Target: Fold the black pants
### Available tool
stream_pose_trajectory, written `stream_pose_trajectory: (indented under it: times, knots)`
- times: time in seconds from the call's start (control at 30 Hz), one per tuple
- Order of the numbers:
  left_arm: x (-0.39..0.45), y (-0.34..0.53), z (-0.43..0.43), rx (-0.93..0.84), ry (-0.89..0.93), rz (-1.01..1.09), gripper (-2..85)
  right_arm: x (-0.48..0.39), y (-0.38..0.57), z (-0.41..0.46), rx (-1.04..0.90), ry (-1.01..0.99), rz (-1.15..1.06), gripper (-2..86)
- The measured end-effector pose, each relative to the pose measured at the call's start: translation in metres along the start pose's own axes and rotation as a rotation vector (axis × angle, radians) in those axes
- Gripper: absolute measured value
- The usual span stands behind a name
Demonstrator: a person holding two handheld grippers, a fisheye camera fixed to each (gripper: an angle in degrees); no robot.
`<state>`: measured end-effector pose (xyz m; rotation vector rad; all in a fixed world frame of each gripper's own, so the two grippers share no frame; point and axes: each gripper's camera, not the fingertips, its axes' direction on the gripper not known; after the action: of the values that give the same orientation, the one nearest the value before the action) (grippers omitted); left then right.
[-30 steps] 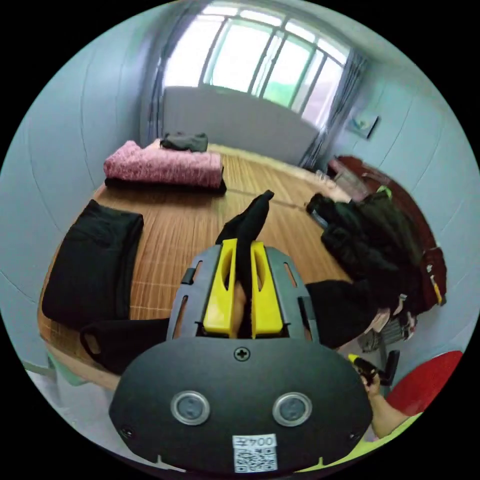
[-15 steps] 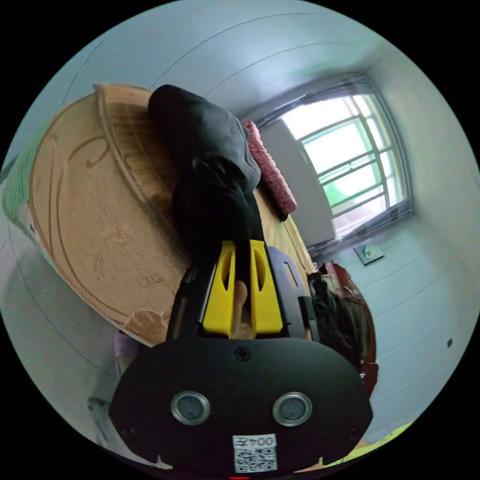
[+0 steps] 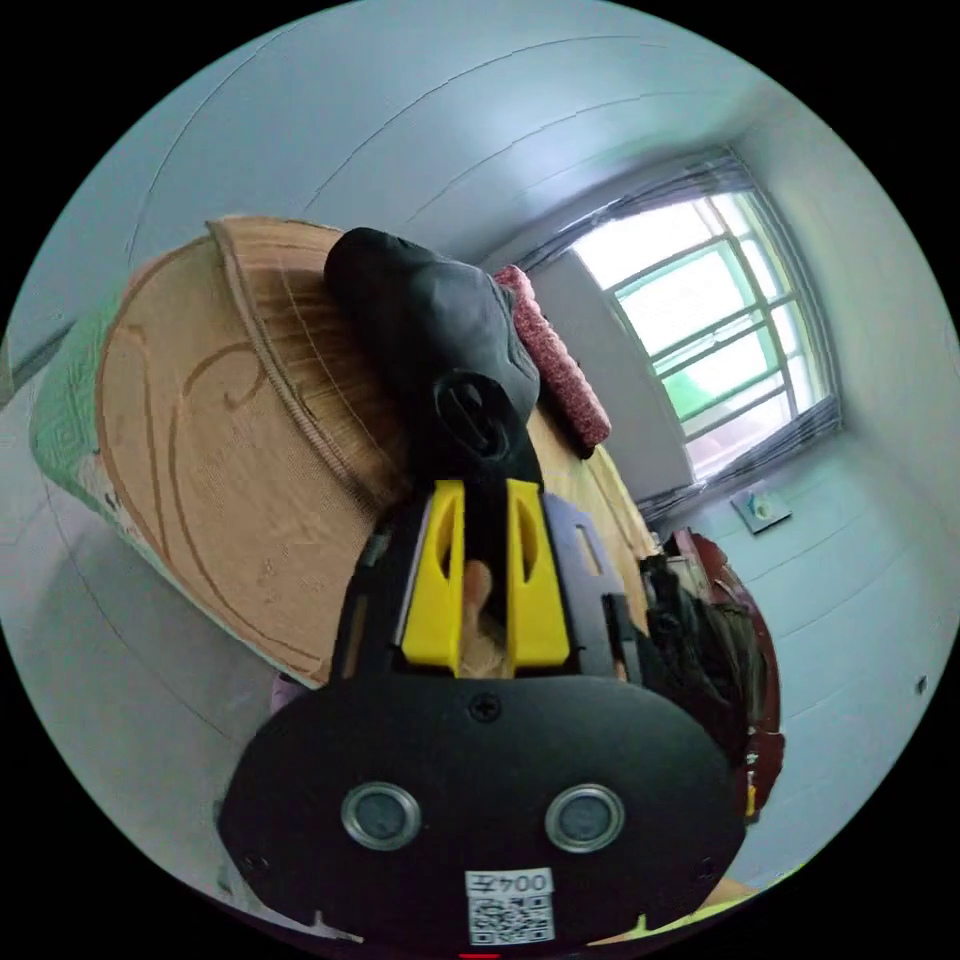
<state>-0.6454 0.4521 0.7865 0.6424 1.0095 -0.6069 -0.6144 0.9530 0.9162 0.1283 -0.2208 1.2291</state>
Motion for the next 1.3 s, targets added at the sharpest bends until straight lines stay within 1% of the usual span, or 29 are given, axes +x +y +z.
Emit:
stream_pose_trajectory:
  times: [0.07,0.1,0.13,0.17,0.27,0.3,0.37,0.43,0.5,0.6,0.63,0.73,0.8,0.9,1.0,1.2,1.3]
  knots:
    - [0.01,-0.001,-0.008,0.02,0.027,0.046,5.7,-0.001,0.001,0.001,0.005,0.001,0.003,-0.7]
    - [0.011,0.002,-0.008,0.01,-0.012,0.079,5.9,-0.001,0.001,0.001,0.006,0.0,0.003,-0.7]
    - [0.004,0.005,-0.001,-0.036,-0.085,0.093,6.3,-0.001,0.001,0.002,0.008,-0.001,0.004,-0.7]
    - [-0.002,0.006,0.0,-0.054,-0.105,0.086,6.7,-0.002,0.001,0.002,0.009,-0.002,0.005,-0.7]
    - [-0.019,0.013,-0.027,0.087,-0.061,0.065,10.7,-0.003,0.0,0.005,0.006,-0.004,0.007,-0.7]
    - [-0.019,0.011,-0.035,0.126,-0.047,0.083,13.3,-0.003,0.0,0.005,0.005,-0.003,0.008,-0.7]
    - [-0.015,0.002,-0.037,0.135,-0.057,0.136,17.4,-0.005,-0.002,0.008,-0.004,0.002,0.007,-0.7]
    - [-0.005,-0.013,-0.019,0.058,-0.039,0.227,21.8,-0.007,-0.004,0.011,-0.014,0.01,0.004,-0.7]
    - [0.003,-0.018,0.001,-0.02,-0.061,0.292,23.4,-0.01,-0.006,0.014,-0.023,0.017,0.004,-0.7]
    - [0.014,-0.015,0.027,-0.122,-0.055,0.35,23.2,-0.014,-0.006,0.018,-0.029,0.026,0.006,-0.7]
    - [0.019,-0.01,0.03,-0.115,-0.07,0.365,21.7,-0.016,-0.005,0.02,-0.027,0.029,0.004,-0.7]
    - [0.032,0.0,0.026,-0.073,-0.108,0.356,18.4,-0.021,-0.005,0.023,-0.021,0.035,0.001,-0.7]
    - [0.04,0.005,0.02,-0.028,-0.067,0.354,17.6,-0.023,-0.005,0.025,-0.023,0.042,0.0,-0.7]
    - [0.039,0.009,0.018,-0.027,-0.018,0.283,17.5,-0.027,-0.009,0.03,-0.038,0.058,-0.009,-0.7]
    - [0.041,0.017,0.023,-0.068,0.0,0.274,17.6,-0.03,-0.013,0.033,-0.05,0.071,-0.013,-0.7]
    - [0.051,0.027,0.015,-0.01,0.081,0.146,17.5,-0.031,-0.015,0.036,-0.058,0.071,-0.009,-0.7]
    - [0.055,0.029,0.012,0.019,0.113,0.071,16.0,-0.03,-0.016,0.037,-0.057,0.069,-0.002,-0.7]
